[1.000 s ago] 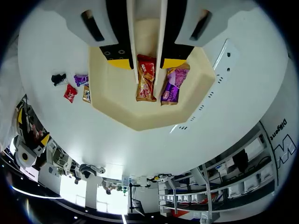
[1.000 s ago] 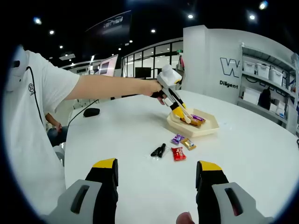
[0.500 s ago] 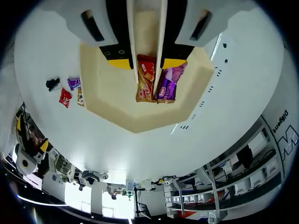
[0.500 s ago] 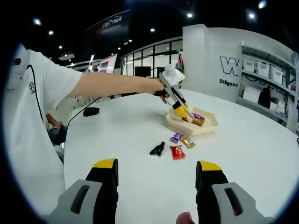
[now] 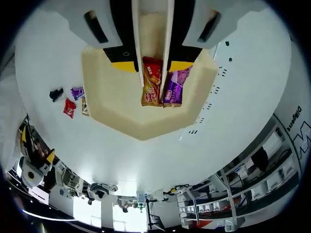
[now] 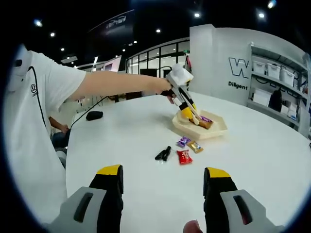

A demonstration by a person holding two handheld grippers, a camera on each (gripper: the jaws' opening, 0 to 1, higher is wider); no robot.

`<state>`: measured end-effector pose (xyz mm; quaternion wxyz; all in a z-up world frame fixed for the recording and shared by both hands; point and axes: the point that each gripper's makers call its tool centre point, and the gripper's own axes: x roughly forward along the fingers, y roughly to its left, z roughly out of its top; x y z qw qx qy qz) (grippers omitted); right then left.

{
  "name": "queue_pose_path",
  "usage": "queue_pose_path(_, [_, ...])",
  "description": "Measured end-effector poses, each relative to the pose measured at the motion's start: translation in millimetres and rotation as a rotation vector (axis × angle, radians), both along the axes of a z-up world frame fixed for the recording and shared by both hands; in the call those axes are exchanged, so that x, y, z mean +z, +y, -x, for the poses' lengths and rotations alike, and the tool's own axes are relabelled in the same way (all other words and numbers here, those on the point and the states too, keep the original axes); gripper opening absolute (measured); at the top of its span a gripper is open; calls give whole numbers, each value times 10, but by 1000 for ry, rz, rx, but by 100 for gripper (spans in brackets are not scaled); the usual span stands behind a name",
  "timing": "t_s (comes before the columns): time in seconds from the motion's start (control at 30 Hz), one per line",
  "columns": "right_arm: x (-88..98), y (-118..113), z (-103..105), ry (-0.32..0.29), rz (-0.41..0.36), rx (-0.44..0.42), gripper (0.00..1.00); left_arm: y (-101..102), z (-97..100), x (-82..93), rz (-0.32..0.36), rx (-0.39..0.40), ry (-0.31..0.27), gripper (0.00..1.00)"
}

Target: Place the target food into the container with the food tongs after gripping and lifting it, then release it inside without dropping or visibly crushing the food.

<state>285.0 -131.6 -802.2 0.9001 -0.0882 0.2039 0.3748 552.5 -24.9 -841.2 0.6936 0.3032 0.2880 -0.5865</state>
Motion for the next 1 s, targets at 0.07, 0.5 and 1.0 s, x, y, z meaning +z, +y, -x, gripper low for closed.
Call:
queue_pose_path(0.07, [5,4,0,0,-2,1,64,8,17,-2,-7,-11,-1,21])
queue_pose_path(0.5, [1,-8,15,0,-1,-4,64,0,11,-28,-18,-21,-16,21])
queue_pose_path(1.0, [-21,-1,33,2,-4,-1,63,-15,6,-15,-35,-41,-59,21])
